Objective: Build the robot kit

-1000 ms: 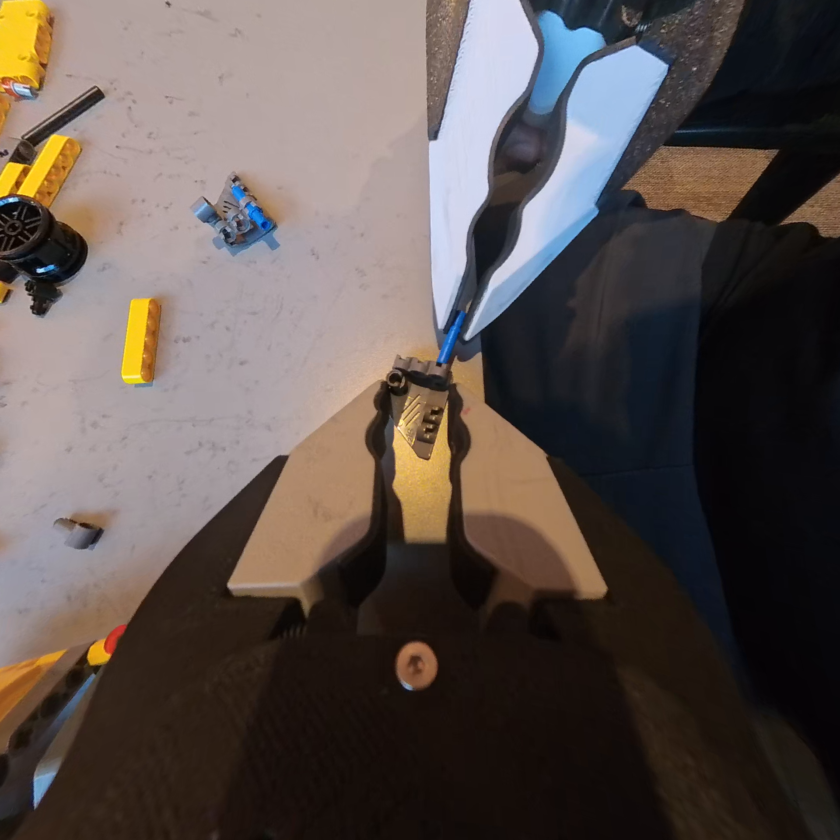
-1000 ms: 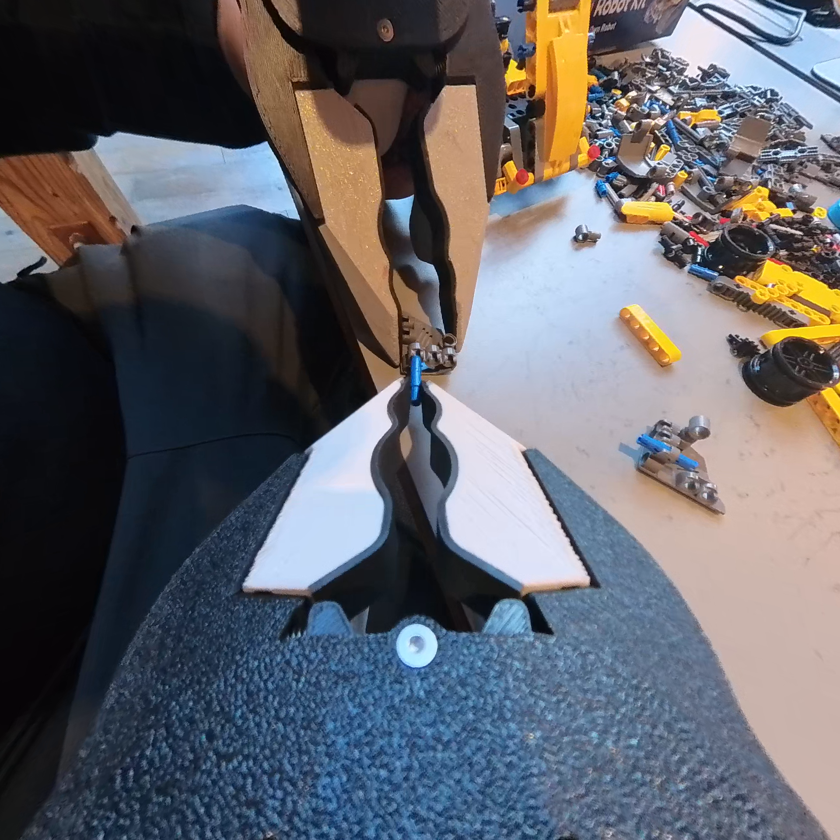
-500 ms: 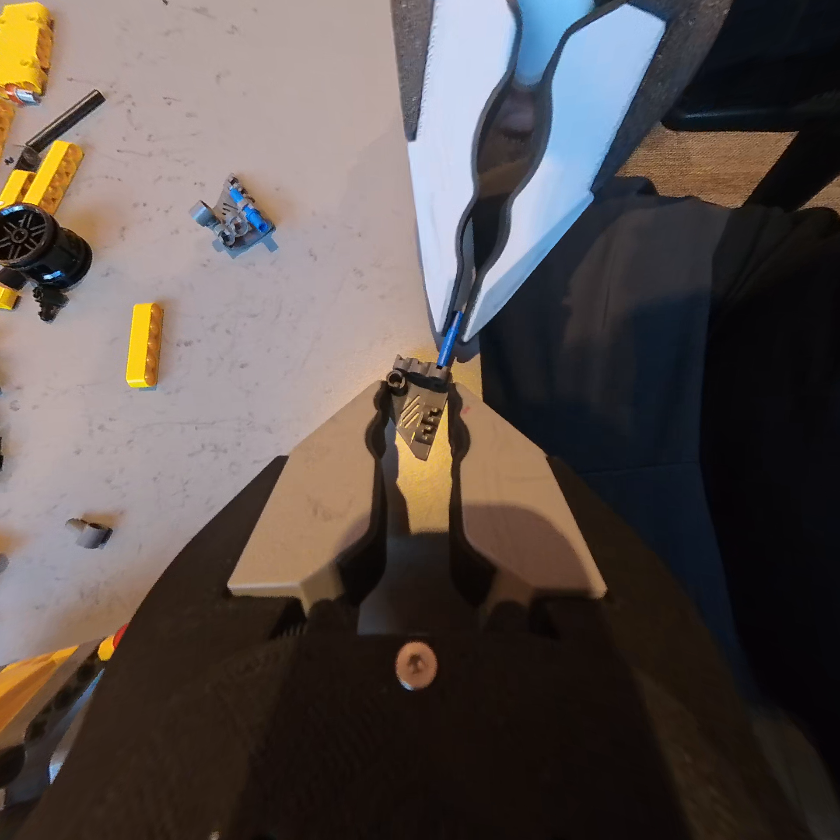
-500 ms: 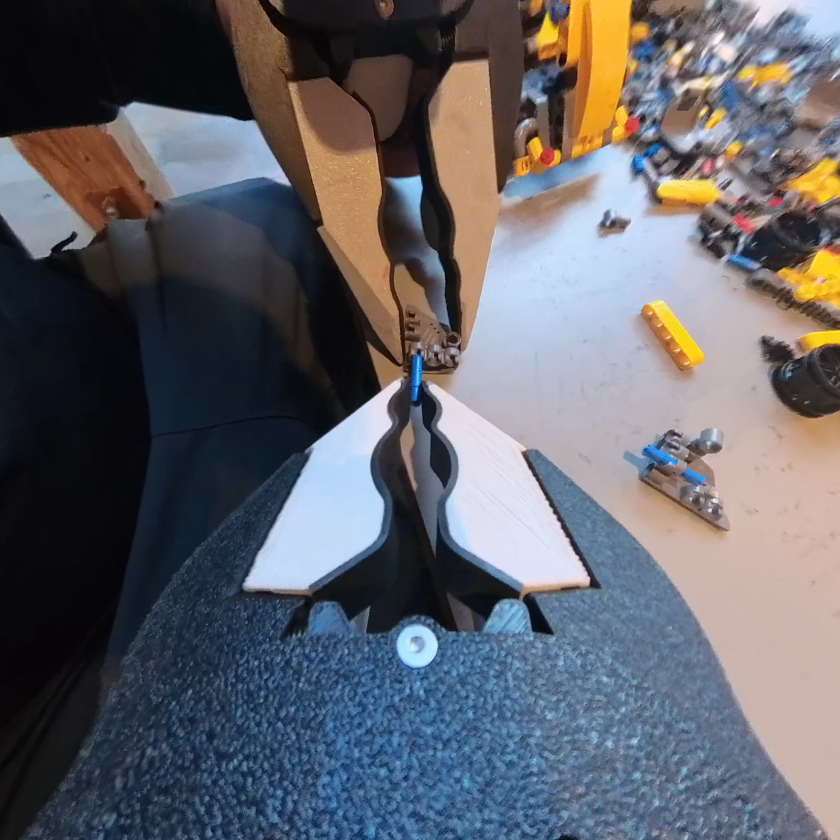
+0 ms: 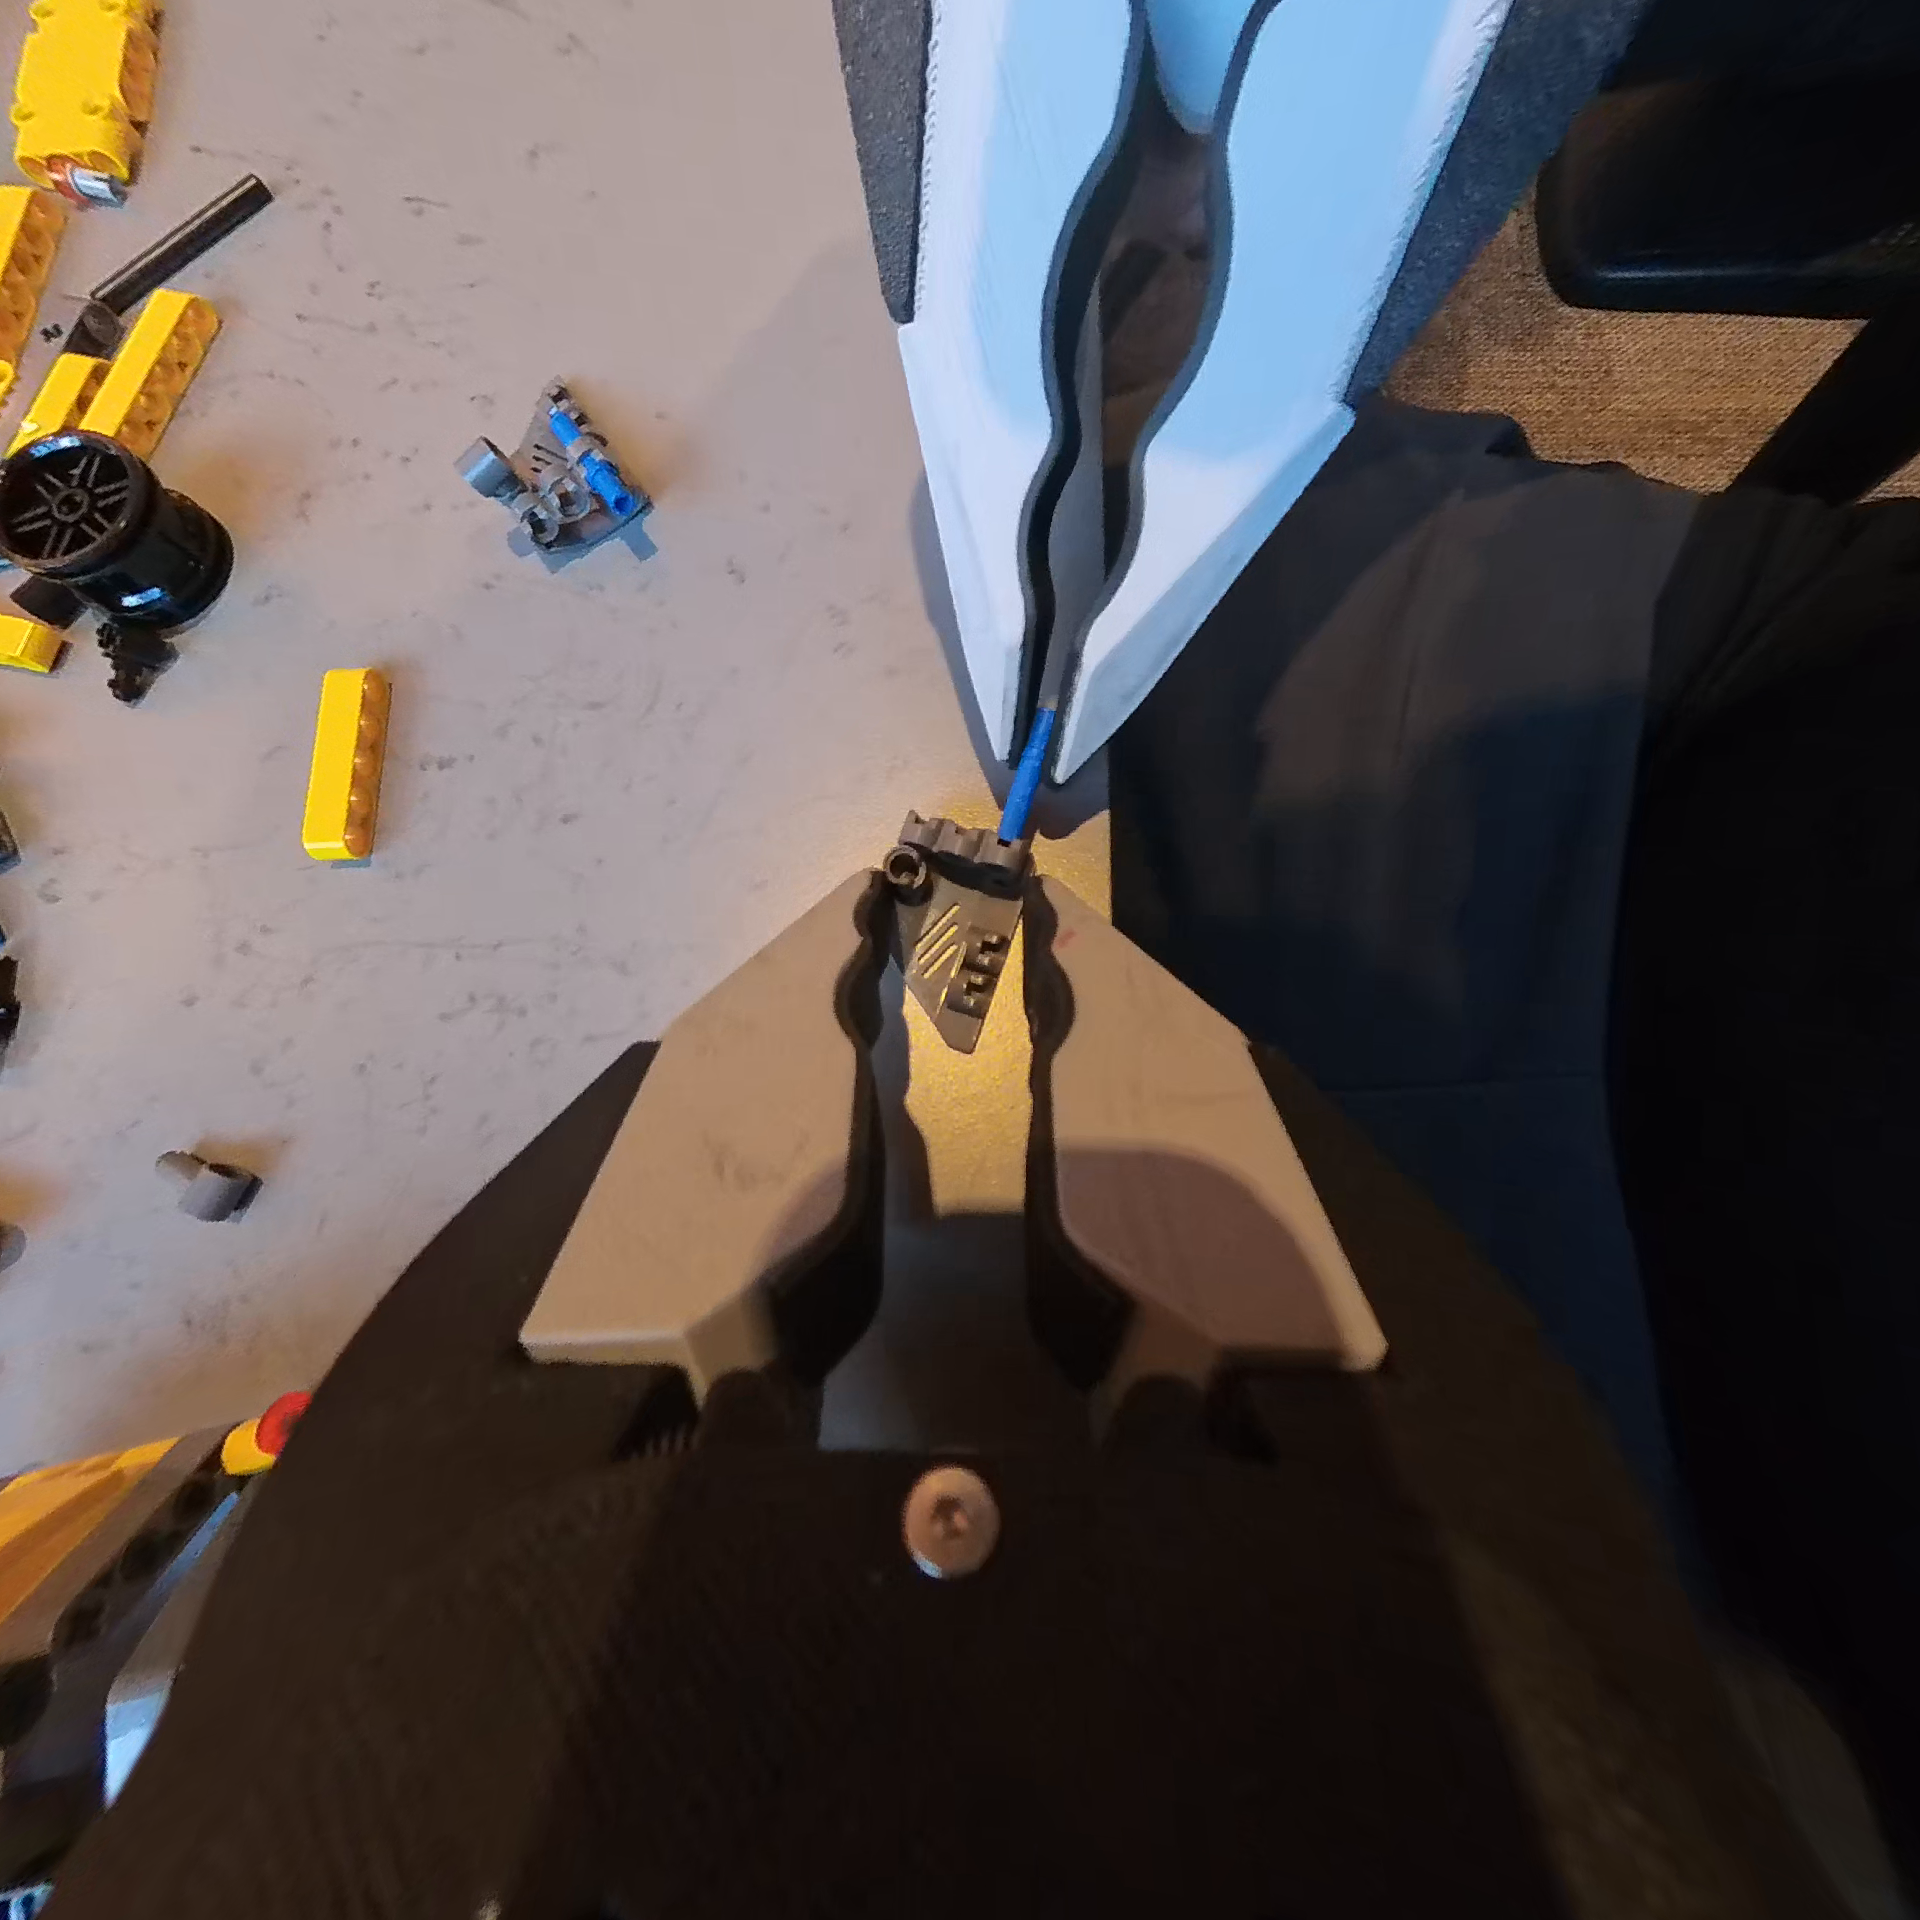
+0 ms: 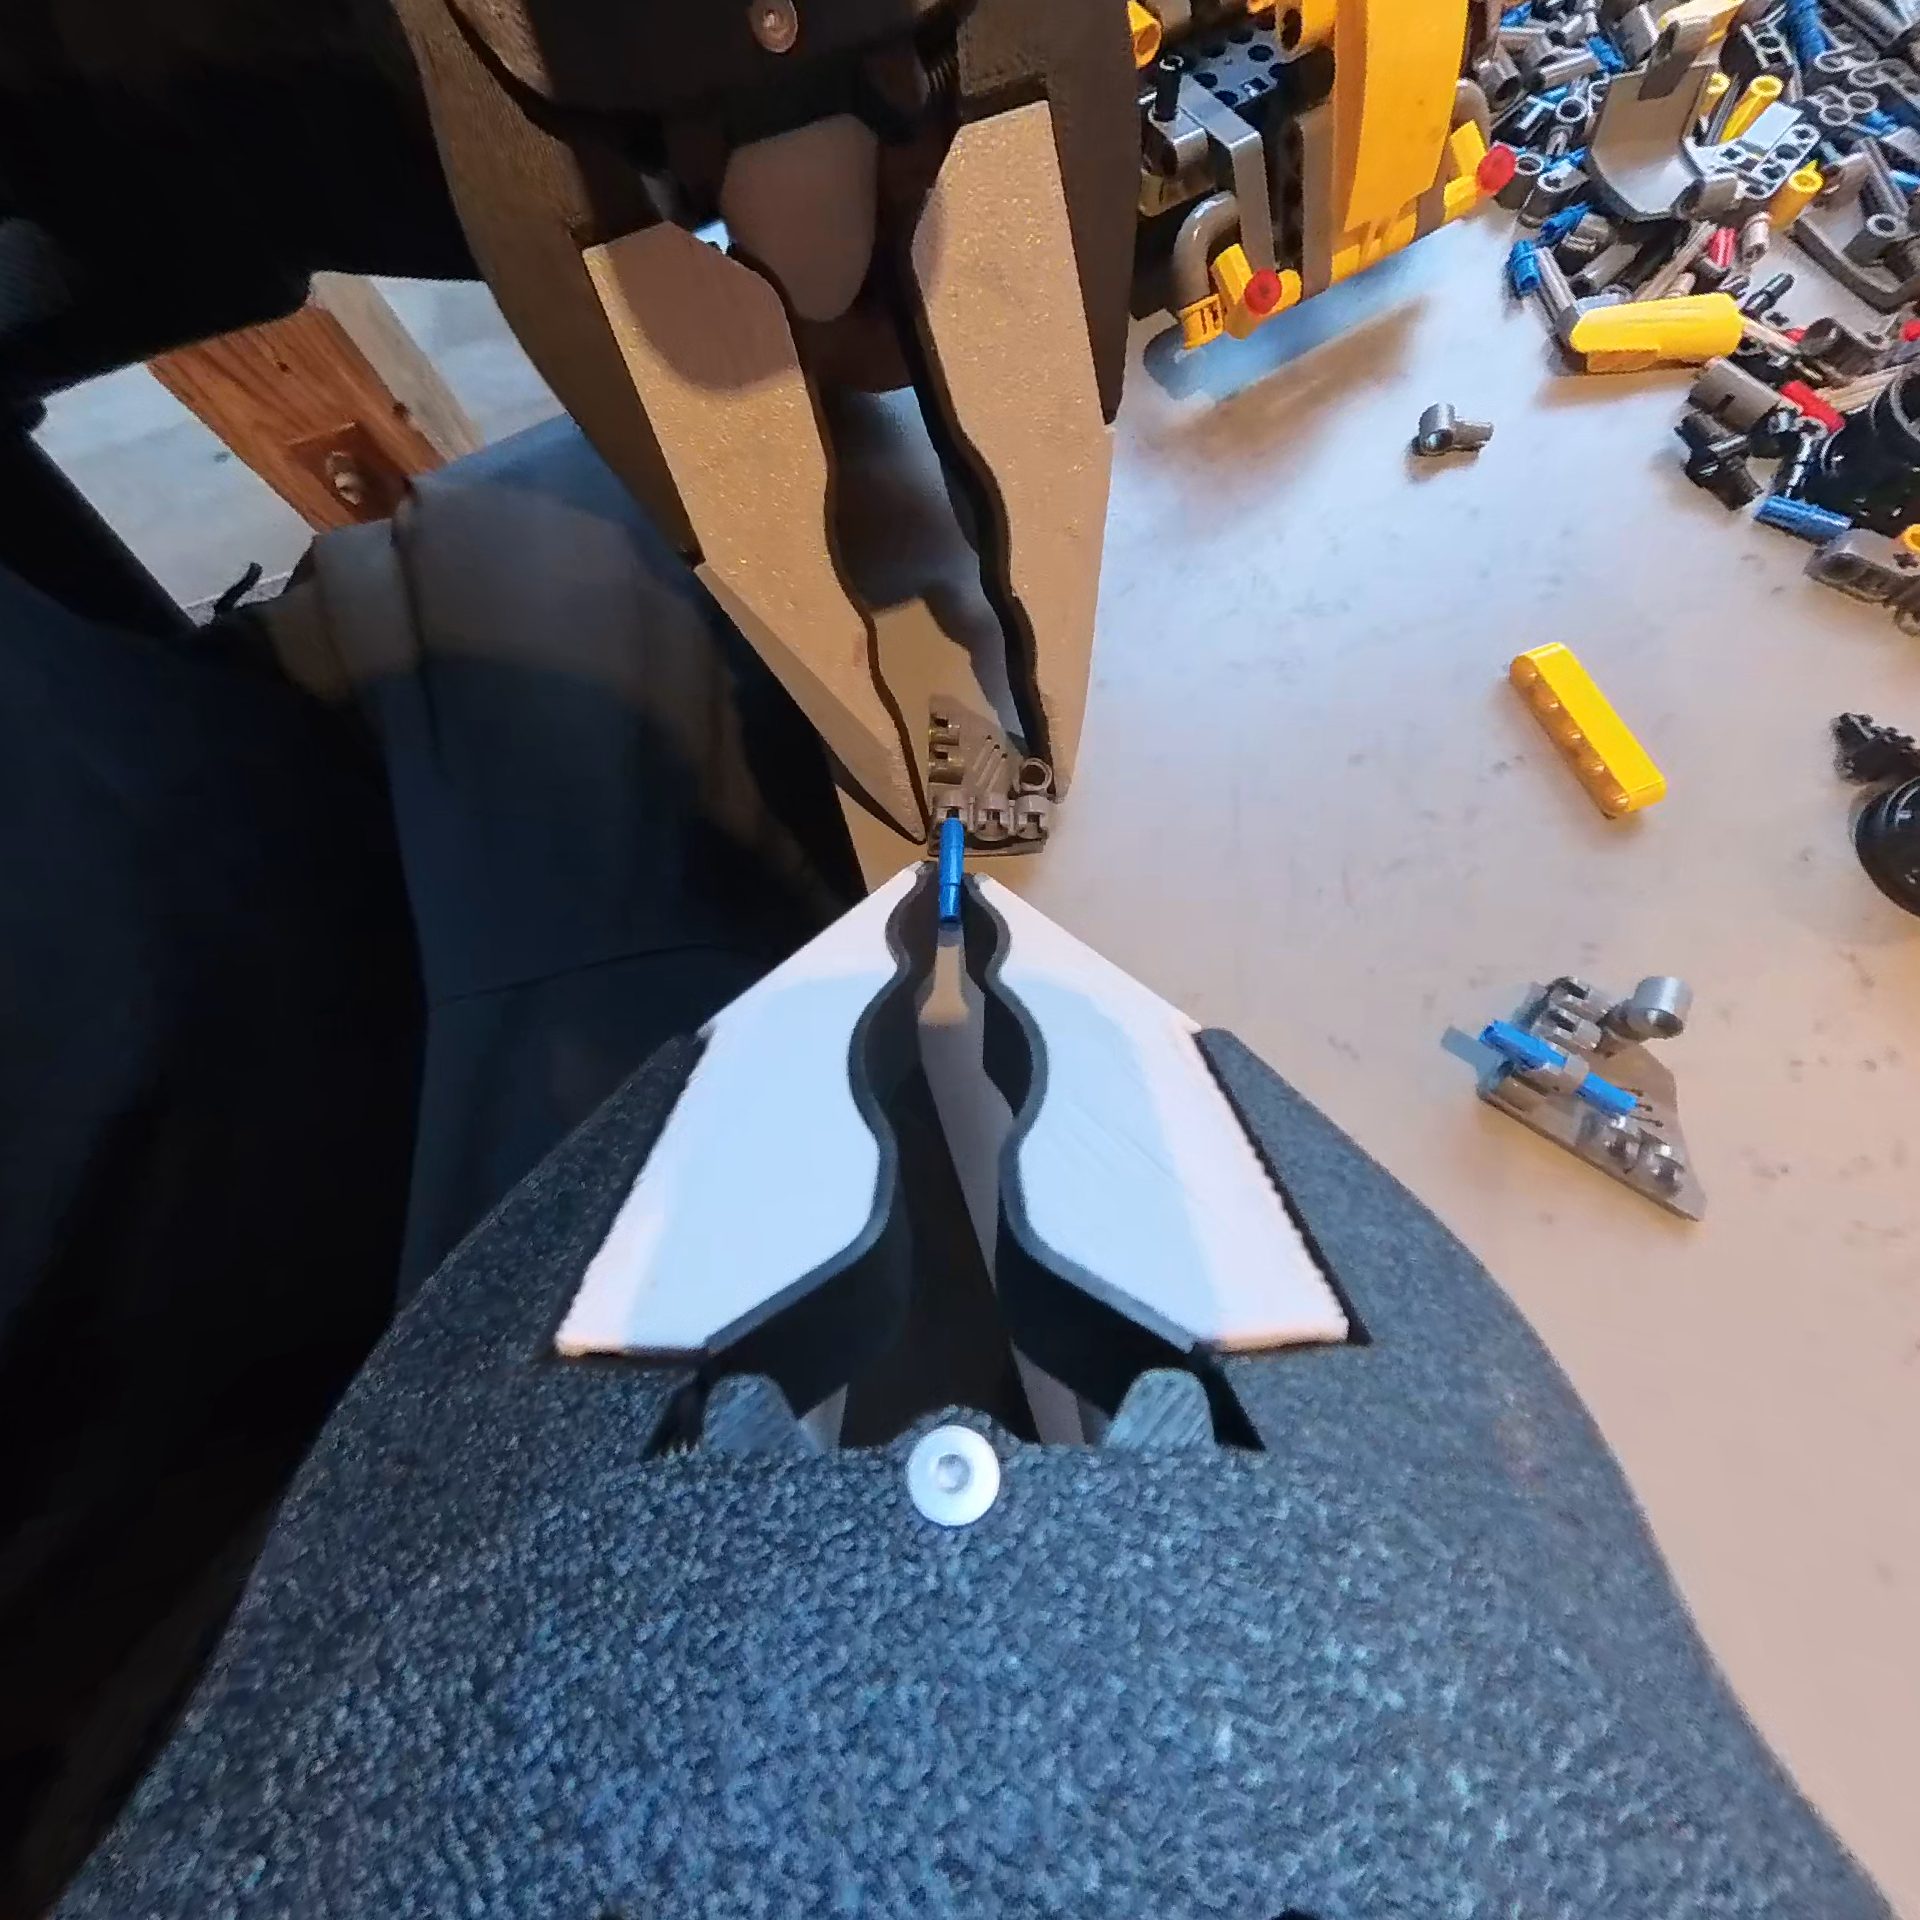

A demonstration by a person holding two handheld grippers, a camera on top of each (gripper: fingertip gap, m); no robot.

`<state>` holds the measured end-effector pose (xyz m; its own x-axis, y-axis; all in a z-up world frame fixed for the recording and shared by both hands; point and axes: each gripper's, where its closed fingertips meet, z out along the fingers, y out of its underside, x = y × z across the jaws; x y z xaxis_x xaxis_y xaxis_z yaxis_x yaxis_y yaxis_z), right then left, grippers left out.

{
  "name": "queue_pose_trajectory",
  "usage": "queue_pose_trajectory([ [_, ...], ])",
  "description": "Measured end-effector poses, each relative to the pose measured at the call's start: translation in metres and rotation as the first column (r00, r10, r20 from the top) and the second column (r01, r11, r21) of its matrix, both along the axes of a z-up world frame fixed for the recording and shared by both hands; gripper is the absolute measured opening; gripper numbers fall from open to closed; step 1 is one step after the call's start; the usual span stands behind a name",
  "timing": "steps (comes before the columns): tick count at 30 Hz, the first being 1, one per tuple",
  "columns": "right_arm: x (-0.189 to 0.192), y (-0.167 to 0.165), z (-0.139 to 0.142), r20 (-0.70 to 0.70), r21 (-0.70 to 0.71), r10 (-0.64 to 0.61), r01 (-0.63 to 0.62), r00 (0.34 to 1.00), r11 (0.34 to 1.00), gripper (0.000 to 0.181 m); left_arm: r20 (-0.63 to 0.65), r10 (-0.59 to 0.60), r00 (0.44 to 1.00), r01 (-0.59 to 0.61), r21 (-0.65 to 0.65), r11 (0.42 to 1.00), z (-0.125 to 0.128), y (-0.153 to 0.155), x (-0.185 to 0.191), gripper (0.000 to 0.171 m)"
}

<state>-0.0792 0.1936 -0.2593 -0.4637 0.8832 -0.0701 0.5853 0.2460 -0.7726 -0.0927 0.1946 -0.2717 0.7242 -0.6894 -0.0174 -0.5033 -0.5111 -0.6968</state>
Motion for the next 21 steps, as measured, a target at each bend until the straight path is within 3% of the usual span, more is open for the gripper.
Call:
queue_pose_trajectory([
  [10, -0.0006, -0.0001, 0.0002, -0.028, 0.022, 0.001, 0.000, 1.000, 1.000, 0.003, -0.006, 0.013, 1.000, -0.013, -0.006, 1.000, -0.0001, -0.0002, -0.0001, 0.024],
  [17, -0.0003, 0.0011, -0.0046, -0.070, 0.121, 0.014, -0.006, 0.997, 0.993, 0.003, 0.011, 0.020, 1.000, -0.020, -0.009, 1.000, -0.0003, -0.0001, -0.0002, 0.023],
  [21, 0.0001, 0.0009, -0.0026, -0.064, 0.083, 0.011, -0.006, 0.998, 0.997, 0.003, 0.017, 0.022, 1.000, -0.022, -0.004, 1.000, -0.0002, 0.0000, 0.0004, 0.023],
])
